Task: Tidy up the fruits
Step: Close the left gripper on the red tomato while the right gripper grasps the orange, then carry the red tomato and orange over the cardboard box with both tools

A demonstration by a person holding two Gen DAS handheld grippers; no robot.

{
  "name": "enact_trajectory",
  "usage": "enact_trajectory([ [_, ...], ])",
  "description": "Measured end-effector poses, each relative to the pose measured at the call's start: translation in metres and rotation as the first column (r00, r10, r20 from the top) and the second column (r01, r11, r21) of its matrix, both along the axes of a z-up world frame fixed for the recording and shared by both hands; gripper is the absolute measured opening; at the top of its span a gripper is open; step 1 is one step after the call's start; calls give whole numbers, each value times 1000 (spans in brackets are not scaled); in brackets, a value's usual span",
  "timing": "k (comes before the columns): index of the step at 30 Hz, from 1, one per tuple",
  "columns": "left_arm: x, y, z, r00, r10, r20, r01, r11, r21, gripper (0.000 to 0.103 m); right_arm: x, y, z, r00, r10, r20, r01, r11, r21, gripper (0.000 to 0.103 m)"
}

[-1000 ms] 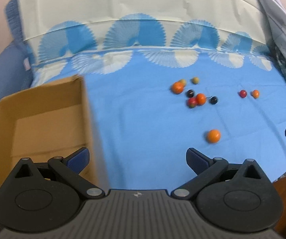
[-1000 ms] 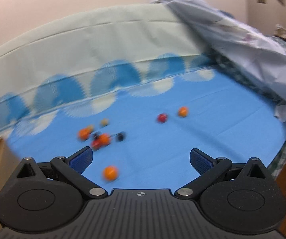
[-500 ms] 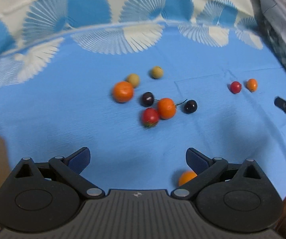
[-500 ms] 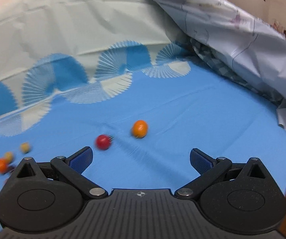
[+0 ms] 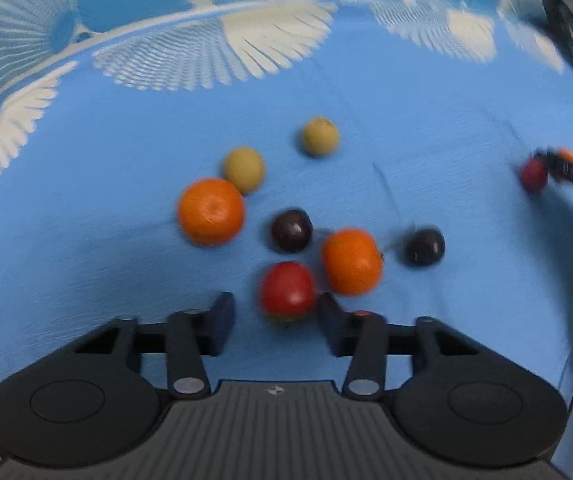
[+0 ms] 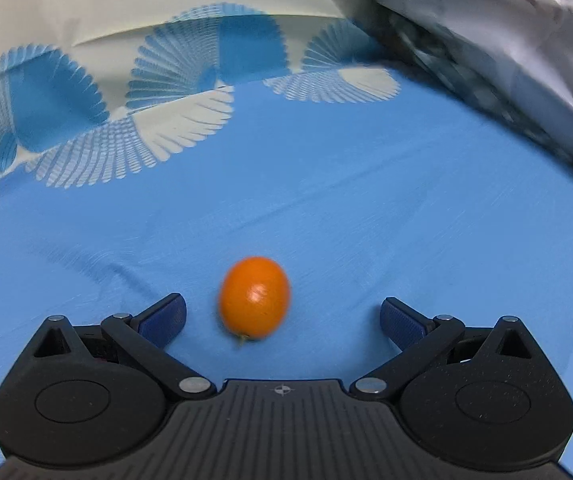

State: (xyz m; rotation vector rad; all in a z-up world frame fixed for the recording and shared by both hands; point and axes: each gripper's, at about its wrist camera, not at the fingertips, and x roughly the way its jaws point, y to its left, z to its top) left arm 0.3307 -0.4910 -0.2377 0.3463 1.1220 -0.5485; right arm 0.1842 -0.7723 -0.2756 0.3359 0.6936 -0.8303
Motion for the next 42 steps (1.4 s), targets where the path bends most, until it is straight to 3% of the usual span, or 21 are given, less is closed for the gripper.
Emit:
enact_trajectory([
  [1, 2, 4, 2, 1000, 4, -21, -5, 1000, -28, 31, -1, 1, 1, 1000, 19, 9, -19, 1000, 4, 97],
  [2, 4, 8, 3, 999, 16, -48, -19, 998, -56, 31, -2, 4, 2, 998, 51, 23, -51, 999, -3, 81],
  [3, 4, 13, 5, 998, 31, -55, -35, 996, -78, 31, -4, 9, 5, 996, 84, 23, -83, 996, -25, 48],
  [4, 3, 17, 8, 999, 30, -44, -34, 996, -86, 31, -4, 13, 7, 993, 115, 4, -114, 992, -48, 38],
  [5, 0, 19, 10, 999, 21, -27, -23, 996, -86, 31, -5, 18, 10, 991, 136, -12, -137, 989, -57, 36],
  [9, -19, 30, 26, 1000, -11, 27, 14, 995, -102, 31, -20, 34, 28, 989, 147, 5, -146, 984, -100, 36],
  [14, -48, 53, 62, 998, -21, 62, 31, 987, -159, 31, -53, 67, 70, 980, 174, 96, -166, 983, -83, 36],
  [22, -109, 140, 143, 996, 23, 91, -3, 977, -214, 31, -112, 179, 145, 925, 313, 215, -314, 949, -33, 36],
  [27, -147, 215, 181, 990, 77, 116, -54, 980, -189, 31, -139, 275, 181, 861, 435, 263, -444, 895, -24, 36],
  [32, -184, 291, 205, 978, 150, 145, -128, 980, -153, 31, -165, 373, 208, 784, 542, 302, -576, 817, 29, 36],
  [39, -231, 384, 216, 959, 242, 148, -226, 967, -117, 31, -196, 479, 233, 688, 666, 288, -705, 708, 47, 36],
  [42, -250, 420, 215, 953, 275, 125, -261, 958, -114, 31, -208, 509, 238, 674, 691, 263, -723, 689, 43, 36],
])
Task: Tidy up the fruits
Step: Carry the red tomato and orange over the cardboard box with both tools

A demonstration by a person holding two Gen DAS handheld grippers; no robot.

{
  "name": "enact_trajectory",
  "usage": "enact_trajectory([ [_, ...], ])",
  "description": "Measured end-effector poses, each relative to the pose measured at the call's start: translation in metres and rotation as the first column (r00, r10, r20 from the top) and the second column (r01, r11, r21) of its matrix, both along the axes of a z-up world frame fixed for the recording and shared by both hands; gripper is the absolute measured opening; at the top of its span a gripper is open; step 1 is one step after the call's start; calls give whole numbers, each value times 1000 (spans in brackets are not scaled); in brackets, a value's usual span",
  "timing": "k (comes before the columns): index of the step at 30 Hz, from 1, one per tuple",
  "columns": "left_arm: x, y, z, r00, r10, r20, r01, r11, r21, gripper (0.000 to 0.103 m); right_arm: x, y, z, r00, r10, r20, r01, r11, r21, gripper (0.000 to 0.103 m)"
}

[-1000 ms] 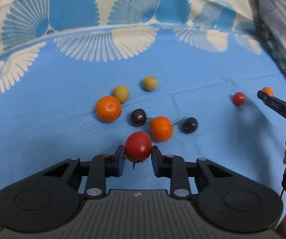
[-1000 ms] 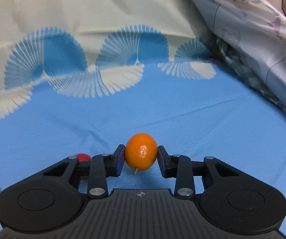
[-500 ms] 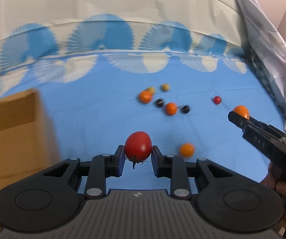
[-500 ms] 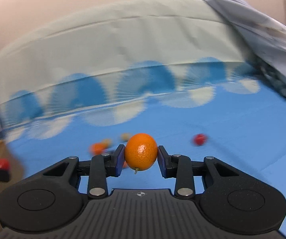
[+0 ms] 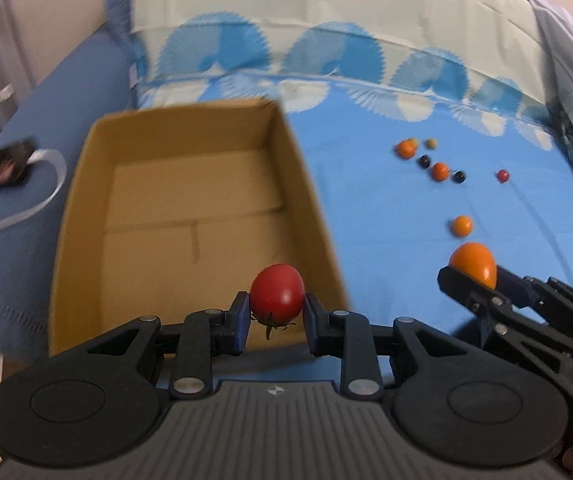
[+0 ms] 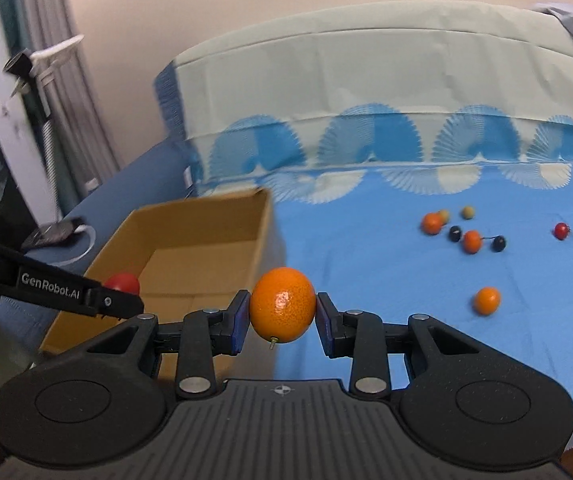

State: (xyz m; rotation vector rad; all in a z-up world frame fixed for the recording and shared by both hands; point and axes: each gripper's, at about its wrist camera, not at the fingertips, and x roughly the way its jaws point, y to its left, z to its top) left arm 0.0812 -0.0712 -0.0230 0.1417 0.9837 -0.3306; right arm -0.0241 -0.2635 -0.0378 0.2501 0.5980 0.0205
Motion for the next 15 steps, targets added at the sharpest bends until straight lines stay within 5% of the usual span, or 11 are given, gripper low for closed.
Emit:
enact_trajectory([
  [15, -57, 84, 0, 997, 76, 32, -74, 995, -71, 31, -33, 70, 23, 998, 54, 14, -52, 994, -100, 36],
])
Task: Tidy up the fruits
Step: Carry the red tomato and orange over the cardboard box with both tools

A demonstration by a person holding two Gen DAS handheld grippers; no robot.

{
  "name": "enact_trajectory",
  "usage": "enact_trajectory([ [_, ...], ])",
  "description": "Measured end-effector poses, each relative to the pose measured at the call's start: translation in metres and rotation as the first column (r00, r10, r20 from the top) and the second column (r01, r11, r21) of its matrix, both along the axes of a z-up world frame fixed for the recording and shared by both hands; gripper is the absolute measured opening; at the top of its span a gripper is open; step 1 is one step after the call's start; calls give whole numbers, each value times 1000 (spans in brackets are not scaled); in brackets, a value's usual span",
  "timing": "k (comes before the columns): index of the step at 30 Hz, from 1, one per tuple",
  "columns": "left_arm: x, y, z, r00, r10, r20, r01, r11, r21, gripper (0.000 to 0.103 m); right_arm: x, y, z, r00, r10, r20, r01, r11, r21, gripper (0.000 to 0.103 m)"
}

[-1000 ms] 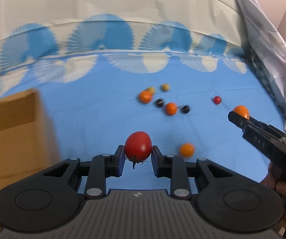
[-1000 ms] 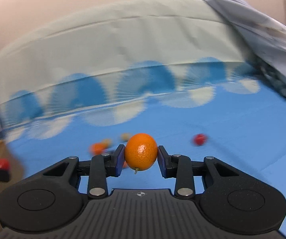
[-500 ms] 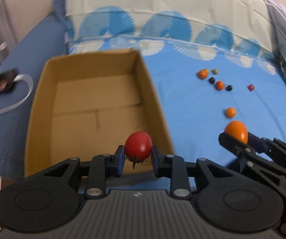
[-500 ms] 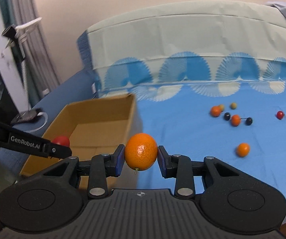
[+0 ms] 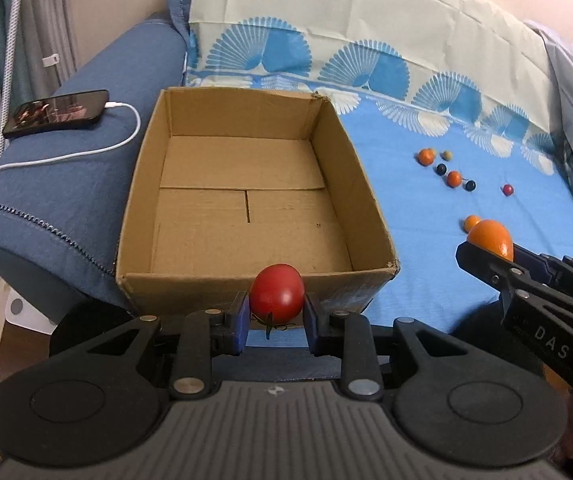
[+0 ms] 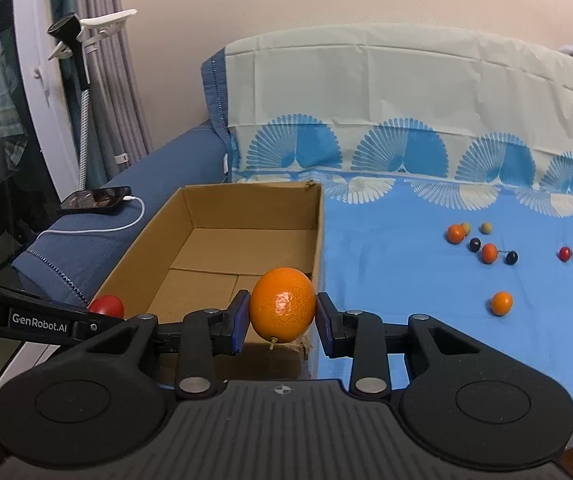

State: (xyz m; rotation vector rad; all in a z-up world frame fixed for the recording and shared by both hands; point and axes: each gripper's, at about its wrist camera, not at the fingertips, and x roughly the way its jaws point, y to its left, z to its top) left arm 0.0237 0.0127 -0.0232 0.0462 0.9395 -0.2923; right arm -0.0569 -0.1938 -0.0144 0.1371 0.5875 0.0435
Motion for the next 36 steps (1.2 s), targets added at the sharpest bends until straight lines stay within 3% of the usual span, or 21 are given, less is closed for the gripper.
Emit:
enact_trajectory([
  [23, 21, 10, -4, 999, 33, -11, -34, 999, -31, 31, 16, 12, -4, 999, 20, -32, -22, 998, -61, 36],
  [36, 60, 12, 0, 999, 51, -3, -51, 998, -34, 31, 46, 16, -10, 998, 24, -52, -28, 997, -71, 36],
])
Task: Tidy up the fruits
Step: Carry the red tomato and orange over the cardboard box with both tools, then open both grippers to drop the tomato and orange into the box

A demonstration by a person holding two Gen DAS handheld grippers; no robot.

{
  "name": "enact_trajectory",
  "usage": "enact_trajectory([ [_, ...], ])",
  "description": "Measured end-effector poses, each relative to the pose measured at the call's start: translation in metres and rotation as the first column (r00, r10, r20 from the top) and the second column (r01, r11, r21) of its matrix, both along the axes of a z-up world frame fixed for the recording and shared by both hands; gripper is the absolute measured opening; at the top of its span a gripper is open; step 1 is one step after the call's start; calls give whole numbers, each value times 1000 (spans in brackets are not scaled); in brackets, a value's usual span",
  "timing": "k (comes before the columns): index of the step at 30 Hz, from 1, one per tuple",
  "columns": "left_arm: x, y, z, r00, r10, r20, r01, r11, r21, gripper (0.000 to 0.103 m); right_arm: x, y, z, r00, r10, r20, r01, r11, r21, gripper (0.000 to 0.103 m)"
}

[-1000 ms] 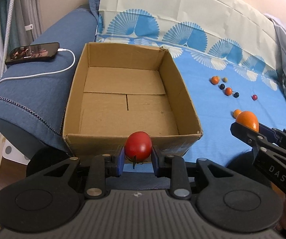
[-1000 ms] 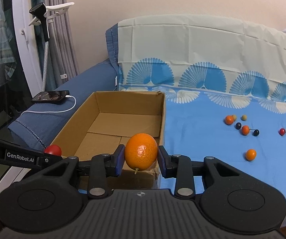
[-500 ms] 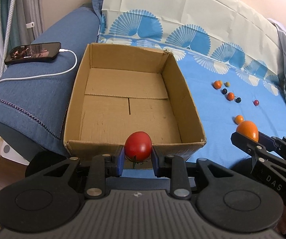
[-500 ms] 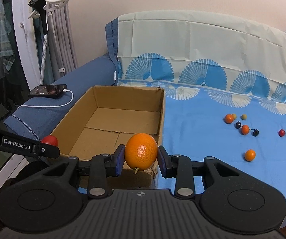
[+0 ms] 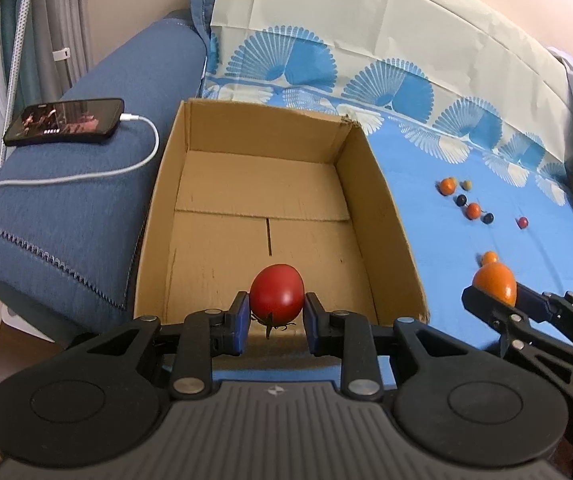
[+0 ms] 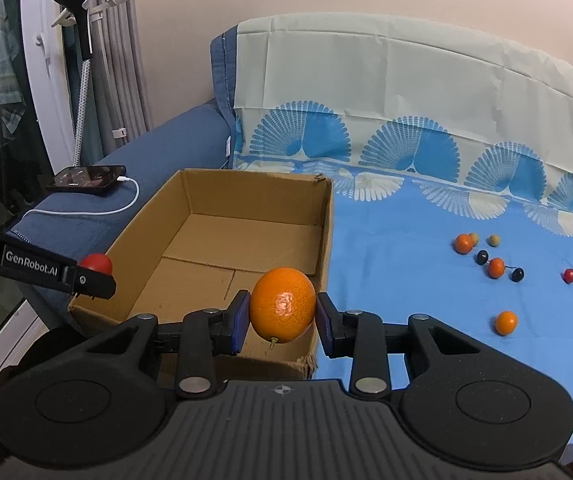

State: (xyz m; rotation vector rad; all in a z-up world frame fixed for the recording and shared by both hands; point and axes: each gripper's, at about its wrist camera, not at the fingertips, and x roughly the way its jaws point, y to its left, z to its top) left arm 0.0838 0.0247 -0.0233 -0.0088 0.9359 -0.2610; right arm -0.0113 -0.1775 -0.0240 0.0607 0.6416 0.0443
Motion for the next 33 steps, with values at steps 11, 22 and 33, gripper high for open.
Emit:
enact_trajectory([
  [11, 52, -12, -14, 1000, 9, 3, -9, 999, 36, 31, 53, 7, -25, 999, 28, -43, -28, 999, -16, 36],
  [22, 99, -23, -65, 997, 1, -83, 6, 996, 87, 31, 104, 25, -68, 989, 73, -131, -81, 995, -59, 36],
  [33, 118, -24, -118, 982, 4, -187, 26, 988, 154, 31, 126, 36, -107, 963, 98, -251, -125, 988, -94, 36],
])
